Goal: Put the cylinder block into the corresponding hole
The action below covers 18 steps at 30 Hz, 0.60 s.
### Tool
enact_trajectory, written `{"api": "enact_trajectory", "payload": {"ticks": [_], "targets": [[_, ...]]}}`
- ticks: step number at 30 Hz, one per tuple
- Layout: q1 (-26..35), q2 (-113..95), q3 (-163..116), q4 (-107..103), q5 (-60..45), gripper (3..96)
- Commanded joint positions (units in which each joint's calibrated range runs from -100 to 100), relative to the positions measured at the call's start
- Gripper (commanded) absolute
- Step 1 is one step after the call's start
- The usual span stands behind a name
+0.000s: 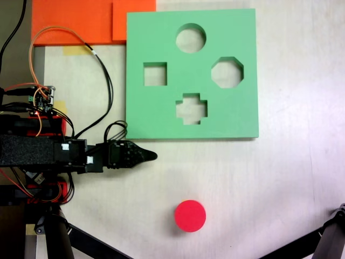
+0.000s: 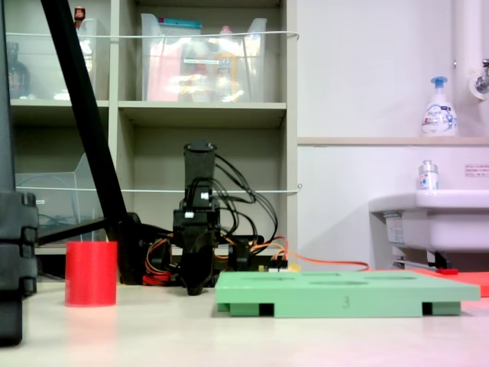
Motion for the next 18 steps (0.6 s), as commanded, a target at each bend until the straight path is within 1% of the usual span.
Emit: {"api": "enact_trajectory", "payload": {"ticks": [1,4,7,10,12,14,18], "targets": [[-0.78,-0.55,-0.88,-2.15,2.25,48.6],[-2.59,-0.55,-0.88,15.76,12.41,47.9],[-3.32,-0.55,-0.88,31.94,18.12,46.8],[-4.74,-0.55,-0.88,38.39,28.33,47.0],[-4.88,-0.55,0.02,44.94,37.51,49.5],[-5.47,-0.55,1.81,46.77,44.0,50.9],[-5.67,-0.55,-0.88,49.08,46.2,51.5]]}}
